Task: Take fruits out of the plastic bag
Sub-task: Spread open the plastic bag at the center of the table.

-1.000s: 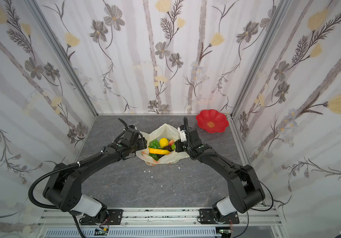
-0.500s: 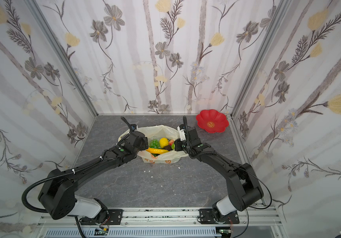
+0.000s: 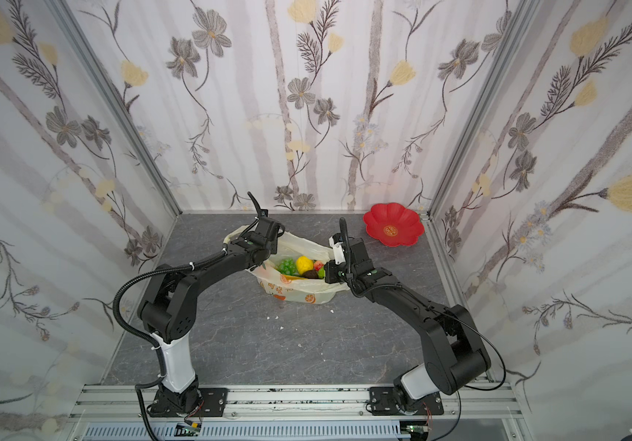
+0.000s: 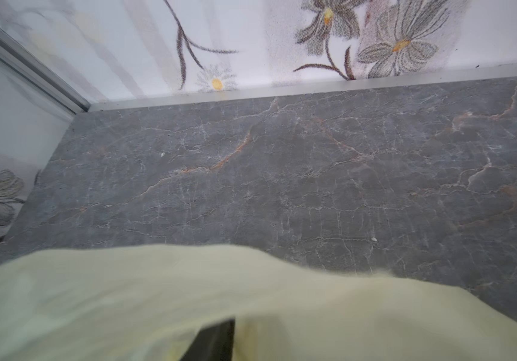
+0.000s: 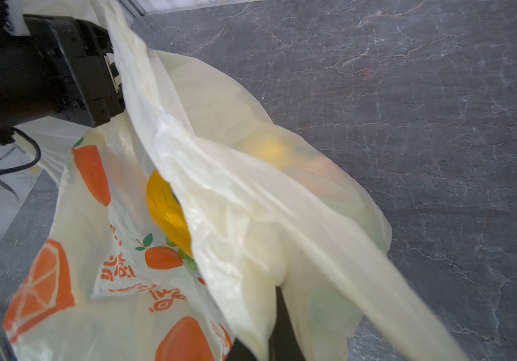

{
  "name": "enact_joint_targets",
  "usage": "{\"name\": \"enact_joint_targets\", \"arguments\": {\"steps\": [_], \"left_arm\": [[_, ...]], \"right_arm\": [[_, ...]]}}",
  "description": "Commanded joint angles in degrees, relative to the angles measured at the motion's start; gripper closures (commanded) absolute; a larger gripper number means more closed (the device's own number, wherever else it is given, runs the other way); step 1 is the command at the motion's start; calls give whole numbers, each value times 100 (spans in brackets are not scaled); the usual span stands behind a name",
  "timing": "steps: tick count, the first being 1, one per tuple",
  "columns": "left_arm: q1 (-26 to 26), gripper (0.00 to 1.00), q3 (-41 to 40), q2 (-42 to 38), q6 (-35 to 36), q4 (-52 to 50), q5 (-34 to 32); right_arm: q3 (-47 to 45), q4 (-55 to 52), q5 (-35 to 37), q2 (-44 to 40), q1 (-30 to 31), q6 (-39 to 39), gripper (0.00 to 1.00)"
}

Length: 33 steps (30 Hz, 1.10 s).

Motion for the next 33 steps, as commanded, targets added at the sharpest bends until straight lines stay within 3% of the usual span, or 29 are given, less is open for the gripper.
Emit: {"name": "enact_joint_targets", "arguments": {"steps": [1, 3, 7, 16, 22, 28, 33], "left_arm": [[395, 91, 14, 104, -561, -108, 1209], [626, 100, -138, 90, -825, -108, 1596], [906, 100, -500, -108, -1238, -95, 2267], [570, 100, -1278, -704, -1527, -65, 2930], [538, 100, -2198, -1372, -1710, 129, 3019], [987, 100, -2996, -2054, -2010, 612, 3059], [866, 100, -3054, -2267, -1979, 725, 2997]], "right_arm": [[-112, 351, -196, -83, -175, 49, 100], [-200, 534, -477, -103, -332, 121, 100], [-297, 865, -908, -15, -512, 290, 100], [160, 613, -608, 441, -246, 241, 100], [190, 949, -1070, 561, -435, 481, 100], [-37, 1914, -1885, 624, -914, 1234, 100], [179, 1887, -1783, 773, -887, 1312, 100]]}}
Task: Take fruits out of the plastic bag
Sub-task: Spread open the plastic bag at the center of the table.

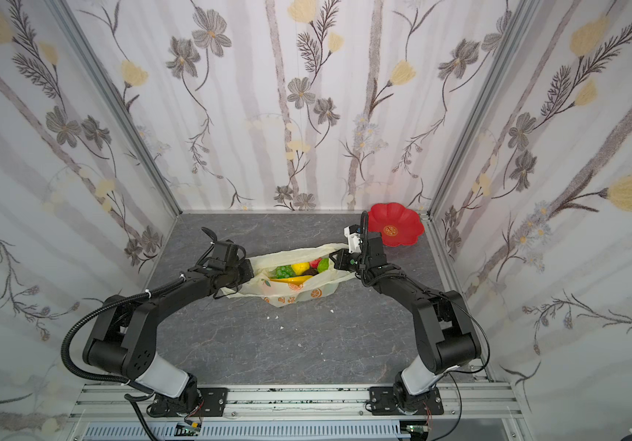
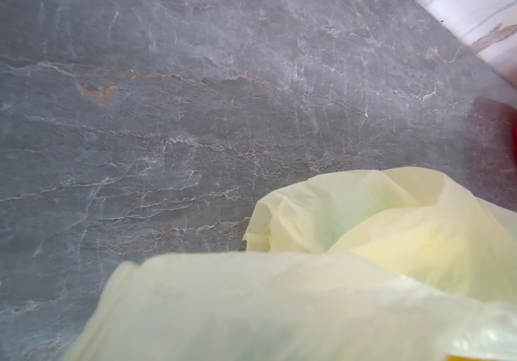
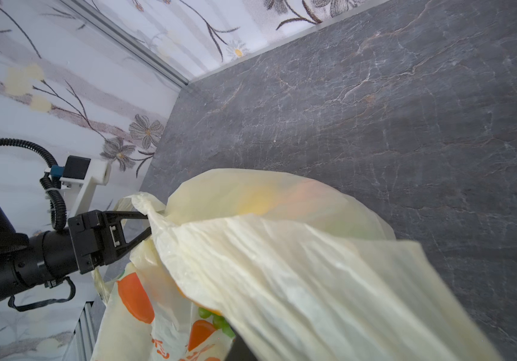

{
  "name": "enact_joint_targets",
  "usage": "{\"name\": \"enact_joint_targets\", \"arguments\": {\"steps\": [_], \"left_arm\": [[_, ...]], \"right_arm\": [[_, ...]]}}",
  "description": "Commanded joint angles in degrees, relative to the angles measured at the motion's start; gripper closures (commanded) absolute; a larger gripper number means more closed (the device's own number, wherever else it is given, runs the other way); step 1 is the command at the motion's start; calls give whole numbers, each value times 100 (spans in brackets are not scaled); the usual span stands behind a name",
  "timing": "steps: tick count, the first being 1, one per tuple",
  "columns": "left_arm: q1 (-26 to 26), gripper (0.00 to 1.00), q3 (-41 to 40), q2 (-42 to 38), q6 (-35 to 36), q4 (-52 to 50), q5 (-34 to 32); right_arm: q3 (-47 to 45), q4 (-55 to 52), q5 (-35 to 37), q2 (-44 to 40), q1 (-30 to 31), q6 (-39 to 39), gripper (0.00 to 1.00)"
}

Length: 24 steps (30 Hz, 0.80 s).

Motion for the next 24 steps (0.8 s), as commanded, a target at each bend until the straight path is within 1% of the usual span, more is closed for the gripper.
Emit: {"name": "enact_joint_targets", "arguments": {"steps": [1, 2, 5, 6, 7, 10, 12, 15, 18, 19, 21, 22, 24], "left_arm": [[-178, 100, -5, -113, -47, 231, -115], [-242, 99, 4, -142, -37, 232, -109], [-394, 68, -114, -320, -208, 267, -124], [-443, 56, -181, -412, -281, 276, -181], [-494, 48, -240, -508, -354, 283, -245], [-656, 29, -387, -759, -520, 287, -412], [-740, 20, -402, -763, -517, 285, -460], [-811, 17, -386, -498, -541, 319, -376], [-884, 19, -341, -169, -497, 338, -329], [-887, 22, -355, -82, -497, 342, -333], [-885, 32, -424, -20, -490, 368, -367], [-886, 39, -498, -24, -480, 388, -391], [-874, 56, -638, -84, -453, 407, -483]], "right_arm": [[210, 359, -15, 74, 146, 147, 100], [262, 305, 60, 84, 215, 104, 100], [393, 214, 256, 134, 446, 29, 100], [402, 214, 313, 146, 497, 36, 100], [407, 213, 372, 164, 541, 29, 100], [429, 151, 572, 202, 694, -50, 100], [421, 187, 595, 212, 765, -73, 100], [414, 271, 568, 229, 828, -56, 100], [391, 310, 561, 188, 847, -35, 100], [372, 345, 544, 158, 825, 1, 100], [281, 510, 435, 109, 737, 124, 100], [209, 657, 322, 95, 657, 230, 100], [87, 976, 78, 91, 481, 466, 100]]}}
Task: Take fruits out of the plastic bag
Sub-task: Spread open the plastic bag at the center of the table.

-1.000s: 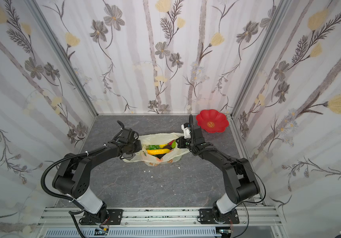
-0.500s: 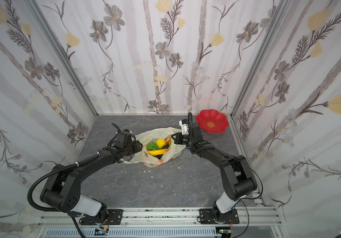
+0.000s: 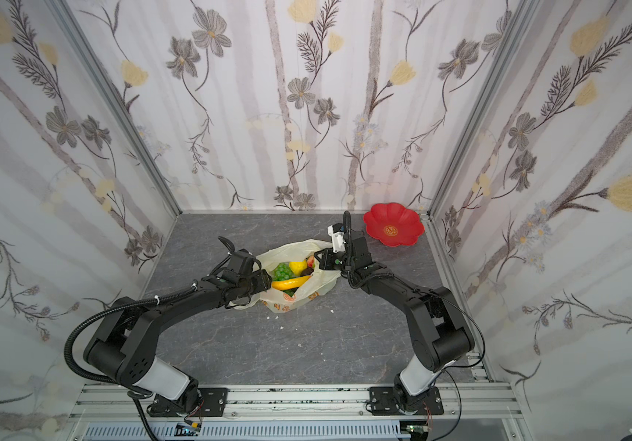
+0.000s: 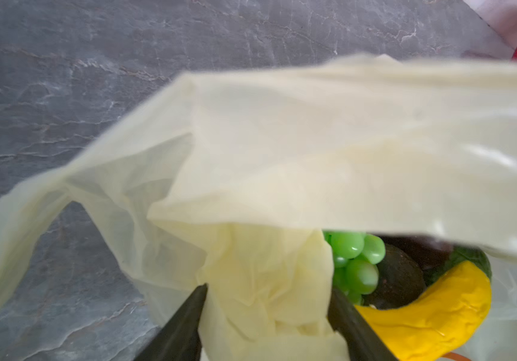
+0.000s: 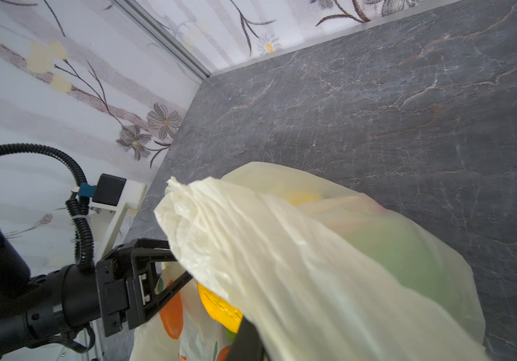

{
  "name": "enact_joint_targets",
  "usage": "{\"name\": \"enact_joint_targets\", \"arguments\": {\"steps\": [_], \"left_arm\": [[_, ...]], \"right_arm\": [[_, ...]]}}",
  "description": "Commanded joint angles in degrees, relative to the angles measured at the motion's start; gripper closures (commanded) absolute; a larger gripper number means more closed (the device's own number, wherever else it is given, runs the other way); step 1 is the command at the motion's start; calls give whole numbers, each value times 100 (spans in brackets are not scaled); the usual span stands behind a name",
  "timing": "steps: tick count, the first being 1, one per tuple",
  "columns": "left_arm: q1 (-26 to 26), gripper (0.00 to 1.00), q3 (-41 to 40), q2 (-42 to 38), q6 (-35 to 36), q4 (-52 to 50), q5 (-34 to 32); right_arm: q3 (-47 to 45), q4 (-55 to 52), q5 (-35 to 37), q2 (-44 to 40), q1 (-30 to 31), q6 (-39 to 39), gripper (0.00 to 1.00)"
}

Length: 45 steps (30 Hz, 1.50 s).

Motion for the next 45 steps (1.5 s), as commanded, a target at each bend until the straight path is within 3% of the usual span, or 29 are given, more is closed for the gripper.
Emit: {"name": "enact_joint_targets", "arguments": {"steps": [1, 5, 9, 15, 16, 20, 22, 26, 34, 37, 40, 43, 45], "left_arm": [[39, 66, -222, -82, 6, 78, -224], [229, 98, -729, -451, -26, 228, -386], [334, 100, -1121, -852, 4, 496, -524], [-23, 100, -869, -859, 259, 641, -563], [-88, 100, -817, -834, 276, 657, -587], [-259, 100, -695, -836, 285, 677, -779], [-307, 100, -654, -854, 290, 676, -853], [-401, 100, -590, -819, 300, 676, -944], [-630, 100, -489, -725, 259, 678, -1153], [-692, 100, -446, -699, 257, 682, -1224], [-718, 100, -420, -678, 220, 685, -1265], [-718, 100, -444, -675, 176, 681, -1349], [-718, 100, -470, -692, 148, 676, -1424]], "right_arm": [[-141, 822, -401, -28, -228, 456, 100], [-273, 1454, -815, 149, -570, 1021, 100], [-224, 1827, -998, 359, -665, 1365, 100], [176, 1252, -738, 466, -359, 1048, 100], [209, 1085, -639, 443, -338, 976, 91], [445, -233, 403, 200, -214, 409, 41], [565, -903, 1073, 64, -100, 130, 29], [660, -1754, 2182, -172, 165, -181, 15], [933, -2808, 3707, -308, 800, -270, 9], [1096, -3138, 4294, -68, 1087, -215, 8], [1237, -3288, 4415, 358, 1195, -168, 8], [1238, -3272, 4462, 584, 1204, -173, 16], [1144, -3180, 4463, 564, 1180, -202, 27]]}}
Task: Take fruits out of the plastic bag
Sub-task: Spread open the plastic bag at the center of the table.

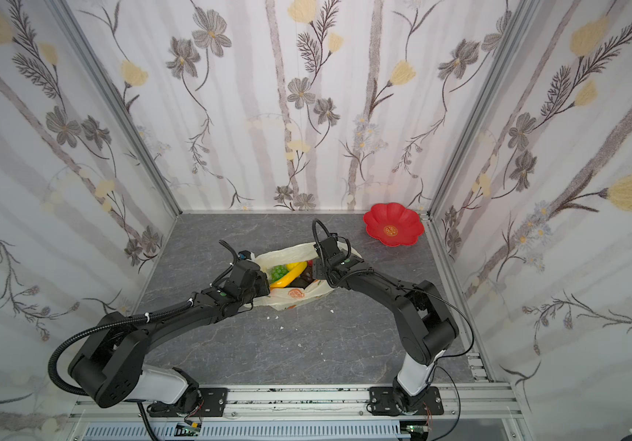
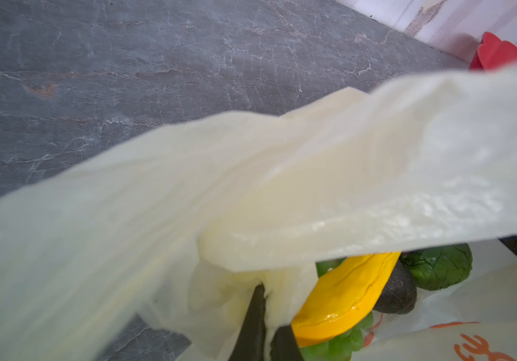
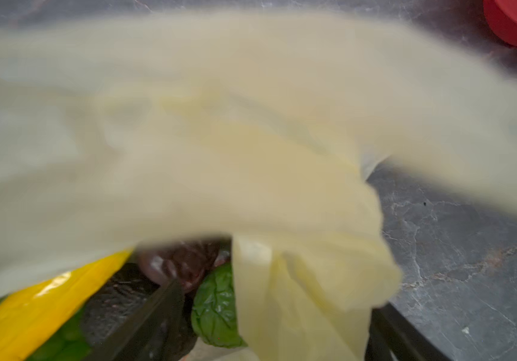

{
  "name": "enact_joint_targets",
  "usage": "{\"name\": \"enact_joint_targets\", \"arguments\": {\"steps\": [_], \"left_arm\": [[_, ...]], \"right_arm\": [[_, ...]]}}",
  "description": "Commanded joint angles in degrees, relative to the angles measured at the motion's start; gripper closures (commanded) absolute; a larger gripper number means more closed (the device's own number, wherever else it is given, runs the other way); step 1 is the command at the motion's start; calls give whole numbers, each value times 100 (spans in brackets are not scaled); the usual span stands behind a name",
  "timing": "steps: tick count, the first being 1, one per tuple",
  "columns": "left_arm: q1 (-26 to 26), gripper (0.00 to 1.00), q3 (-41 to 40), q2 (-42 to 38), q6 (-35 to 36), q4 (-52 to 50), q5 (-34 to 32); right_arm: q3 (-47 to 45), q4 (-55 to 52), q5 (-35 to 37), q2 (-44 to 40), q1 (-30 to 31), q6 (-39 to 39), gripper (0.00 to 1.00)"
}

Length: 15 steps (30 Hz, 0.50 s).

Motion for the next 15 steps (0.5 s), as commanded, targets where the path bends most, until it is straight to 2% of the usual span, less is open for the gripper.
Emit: {"name": "enact_joint_targets", "arguments": {"steps": [1, 4, 6, 8, 9, 12, 13, 15], "left_arm": [[25, 100, -25, -22, -141, 75, -220], [274, 100, -151, -63, -319, 86, -118], [444, 100, -266, -89, -410, 92, -75], [634, 100, -395, -111, -508, 125, 62], [704, 100, -446, -116, -527, 151, 150], [807, 100, -489, -57, -480, 198, 402], [810, 97, -468, -33, -415, 198, 492], [771, 86, -423, -52, -288, 183, 631]], "right_arm": [[-97, 100, 278, -29, -40, 16, 36], [-455, 415, 3, -233, -259, -47, 65], [-802, 786, -468, -425, -534, -33, 82], [-1247, 1400, -1167, -676, -844, -13, 95], [-1419, 1634, -1468, -773, -960, 23, 99], [-1733, 2290, -2339, -916, -1170, 99, 100], [-1729, 2362, -2453, -918, -1164, 104, 100], [-1681, 2390, -2543, -895, -1126, 106, 100]]}}
